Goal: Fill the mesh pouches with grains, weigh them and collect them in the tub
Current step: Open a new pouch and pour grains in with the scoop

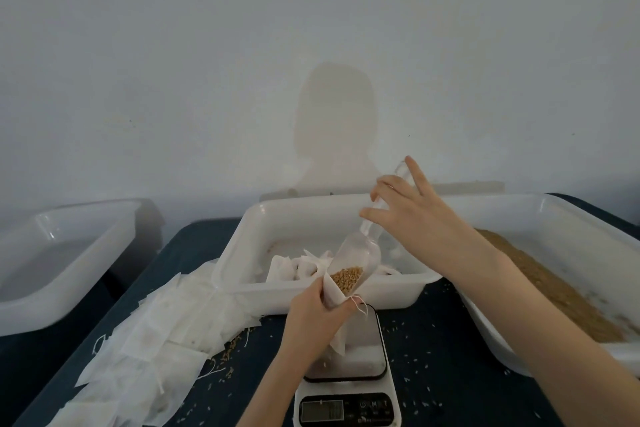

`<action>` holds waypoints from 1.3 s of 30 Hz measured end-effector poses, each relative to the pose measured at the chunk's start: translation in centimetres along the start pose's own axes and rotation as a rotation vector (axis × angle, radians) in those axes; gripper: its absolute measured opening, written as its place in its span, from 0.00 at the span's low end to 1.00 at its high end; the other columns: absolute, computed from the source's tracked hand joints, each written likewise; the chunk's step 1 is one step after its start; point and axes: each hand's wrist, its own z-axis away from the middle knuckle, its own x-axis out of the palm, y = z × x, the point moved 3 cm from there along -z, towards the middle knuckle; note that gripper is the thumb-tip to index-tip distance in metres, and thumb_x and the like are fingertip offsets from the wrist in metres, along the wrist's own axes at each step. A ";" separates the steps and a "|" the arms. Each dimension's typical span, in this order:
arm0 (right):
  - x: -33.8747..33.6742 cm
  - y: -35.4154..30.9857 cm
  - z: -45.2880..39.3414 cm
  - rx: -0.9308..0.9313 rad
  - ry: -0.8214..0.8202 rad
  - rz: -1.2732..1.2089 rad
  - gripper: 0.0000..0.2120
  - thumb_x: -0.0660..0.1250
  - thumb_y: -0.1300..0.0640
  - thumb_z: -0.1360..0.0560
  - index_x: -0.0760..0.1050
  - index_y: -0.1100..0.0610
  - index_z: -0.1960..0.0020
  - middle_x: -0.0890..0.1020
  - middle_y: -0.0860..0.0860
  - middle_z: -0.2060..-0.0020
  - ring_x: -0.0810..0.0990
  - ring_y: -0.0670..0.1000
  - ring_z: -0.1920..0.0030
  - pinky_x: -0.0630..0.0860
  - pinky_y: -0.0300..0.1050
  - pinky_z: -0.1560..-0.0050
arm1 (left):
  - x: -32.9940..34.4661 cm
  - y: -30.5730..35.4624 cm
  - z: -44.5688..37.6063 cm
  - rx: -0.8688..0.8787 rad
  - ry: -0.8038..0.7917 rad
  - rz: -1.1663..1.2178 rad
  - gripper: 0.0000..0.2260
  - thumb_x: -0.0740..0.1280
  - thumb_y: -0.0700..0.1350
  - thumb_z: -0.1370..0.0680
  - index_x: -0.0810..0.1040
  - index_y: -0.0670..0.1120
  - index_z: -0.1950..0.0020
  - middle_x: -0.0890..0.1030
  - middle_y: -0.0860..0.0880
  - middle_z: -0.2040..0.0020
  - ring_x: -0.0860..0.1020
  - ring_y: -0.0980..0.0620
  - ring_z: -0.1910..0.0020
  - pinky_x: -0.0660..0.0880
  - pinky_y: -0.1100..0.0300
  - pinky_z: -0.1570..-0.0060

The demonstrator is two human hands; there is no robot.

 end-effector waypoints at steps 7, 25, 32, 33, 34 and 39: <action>-1.3 -1.1 -1.5 -0.062 -0.033 0.172 0.26 0.54 0.71 0.34 0.81 0.47 0.53 0.79 0.51 0.52 0.77 0.53 0.42 0.54 0.63 0.28 | 0.2 0.0 0.3 0.009 0.099 -0.097 0.19 0.67 0.68 0.34 0.69 0.55 0.63 0.72 0.58 0.70 0.71 0.62 0.72 0.64 0.71 0.72; -1.6 -1.2 -1.6 -0.133 -0.005 0.226 0.33 0.46 0.72 0.34 0.80 0.44 0.52 0.78 0.47 0.49 0.75 0.51 0.38 0.51 0.63 0.28 | 1.1 0.9 0.7 -0.081 0.139 -0.228 0.23 0.61 0.73 0.36 0.69 0.53 0.61 0.76 0.56 0.66 0.75 0.59 0.66 0.71 0.63 0.66; 0.7 1.5 0.6 -0.034 0.048 0.034 0.25 0.74 0.75 0.45 0.84 0.52 0.54 0.82 0.56 0.56 0.81 0.59 0.50 0.71 0.69 0.40 | 1.0 0.7 0.4 -0.107 0.145 -0.139 0.32 0.69 0.64 0.32 0.70 0.44 0.37 0.79 0.49 0.48 0.77 0.50 0.49 0.73 0.58 0.55; 1.2 1.8 0.9 -0.018 0.012 -0.010 0.26 0.74 0.76 0.44 0.84 0.52 0.52 0.82 0.57 0.55 0.81 0.60 0.49 0.71 0.70 0.41 | 0.8 0.9 0.4 -0.100 0.150 -0.102 0.30 0.70 0.63 0.32 0.70 0.46 0.37 0.78 0.52 0.50 0.77 0.53 0.51 0.72 0.61 0.58; 1.8 2.2 1.3 -0.001 -0.036 -0.060 0.28 0.73 0.76 0.41 0.83 0.52 0.48 0.81 0.57 0.51 0.80 0.61 0.46 0.69 0.70 0.38 | 0.8 1.1 0.4 -0.086 0.148 -0.078 0.27 0.71 0.61 0.32 0.70 0.48 0.40 0.77 0.55 0.53 0.75 0.56 0.54 0.70 0.64 0.61; 5.5 3.8 3.9 0.101 -0.290 -0.276 0.25 0.60 0.65 0.21 0.68 0.44 0.29 0.73 0.47 0.36 0.68 0.50 0.34 0.63 0.41 0.35 | 0.3 1.4 0.4 0.005 0.169 0.069 0.16 0.73 0.48 0.28 0.66 0.48 0.63 0.71 0.55 0.68 0.68 0.58 0.69 0.67 0.70 0.70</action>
